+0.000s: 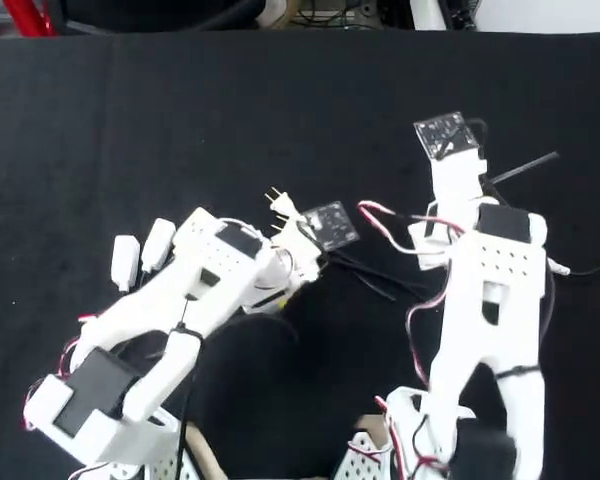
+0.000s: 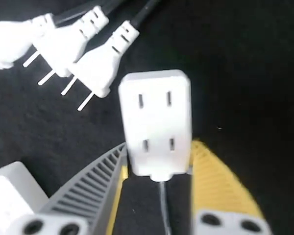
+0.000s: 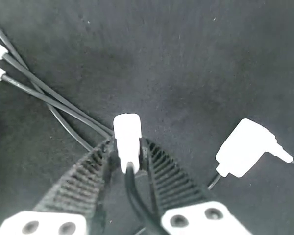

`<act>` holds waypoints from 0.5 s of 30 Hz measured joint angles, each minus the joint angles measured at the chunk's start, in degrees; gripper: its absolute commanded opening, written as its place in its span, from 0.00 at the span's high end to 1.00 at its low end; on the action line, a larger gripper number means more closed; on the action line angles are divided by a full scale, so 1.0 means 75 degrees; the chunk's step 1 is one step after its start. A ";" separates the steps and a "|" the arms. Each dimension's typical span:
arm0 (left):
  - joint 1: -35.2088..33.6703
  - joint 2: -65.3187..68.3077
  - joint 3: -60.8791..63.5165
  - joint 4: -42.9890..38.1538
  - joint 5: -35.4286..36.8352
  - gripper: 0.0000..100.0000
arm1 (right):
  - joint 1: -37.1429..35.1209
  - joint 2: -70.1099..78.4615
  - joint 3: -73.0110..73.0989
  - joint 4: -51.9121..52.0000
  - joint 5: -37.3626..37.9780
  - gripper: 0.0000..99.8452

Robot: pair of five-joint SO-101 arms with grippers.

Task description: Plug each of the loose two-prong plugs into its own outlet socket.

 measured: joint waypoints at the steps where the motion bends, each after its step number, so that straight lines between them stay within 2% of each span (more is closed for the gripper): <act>1: 0.0000 0.0023 -0.0094 0.0141 0.0023 0.69 | -0.0023 -0.0129 0.0082 0.0000 0.0012 0.99; 10: 0.0012 0.0047 -0.0434 0.1067 0.0094 0.71 | -0.0012 -0.0422 0.0246 0.0000 0.0012 0.99; 15: -0.0445 -0.0399 -0.0996 0.1887 0.1114 0.72 | -0.0035 -0.0457 0.0281 0.0000 0.0000 0.99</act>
